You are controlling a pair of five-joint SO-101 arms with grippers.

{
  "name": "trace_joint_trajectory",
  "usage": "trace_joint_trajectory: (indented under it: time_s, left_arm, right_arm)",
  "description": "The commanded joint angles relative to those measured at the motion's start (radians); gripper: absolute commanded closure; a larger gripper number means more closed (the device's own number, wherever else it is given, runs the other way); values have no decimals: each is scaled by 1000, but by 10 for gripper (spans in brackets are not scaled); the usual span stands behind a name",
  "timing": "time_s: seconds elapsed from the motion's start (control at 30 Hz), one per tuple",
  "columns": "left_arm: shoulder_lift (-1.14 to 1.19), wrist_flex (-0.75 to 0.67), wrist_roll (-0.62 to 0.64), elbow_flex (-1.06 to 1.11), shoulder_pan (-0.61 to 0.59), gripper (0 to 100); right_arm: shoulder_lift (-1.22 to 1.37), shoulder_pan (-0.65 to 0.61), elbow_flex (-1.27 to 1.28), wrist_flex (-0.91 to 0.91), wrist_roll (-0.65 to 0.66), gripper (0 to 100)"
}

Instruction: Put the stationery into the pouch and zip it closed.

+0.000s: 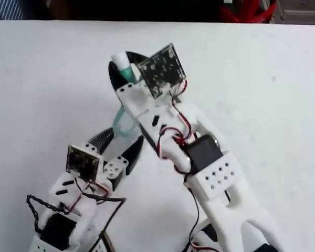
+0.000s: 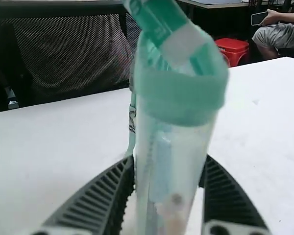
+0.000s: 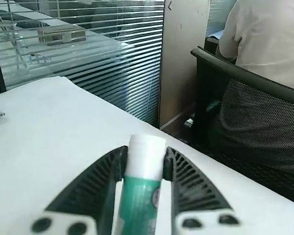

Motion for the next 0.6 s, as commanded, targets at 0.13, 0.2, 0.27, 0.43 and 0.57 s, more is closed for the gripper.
trace_joint_trajectory:
  time_s: [0.13,0.2,0.27,0.43,0.57]
  left_arm:
    - [13,126,89,-115,10,744]
    - [15,124,89,-115,5,744]
    - [15,124,91,-115,5,745]
    - [15,114,86,-114,5,765]
    - [12,69,86,-81,5,775]
  right_arm:
    - [33,13,-112,-18,-11,981]
    - [33,12,-109,-7,-28,981]
    - [21,12,-94,15,-92,981]
    - [-96,-15,17,30,-180,981]
    - [-203,-54,161,16,-178,981]
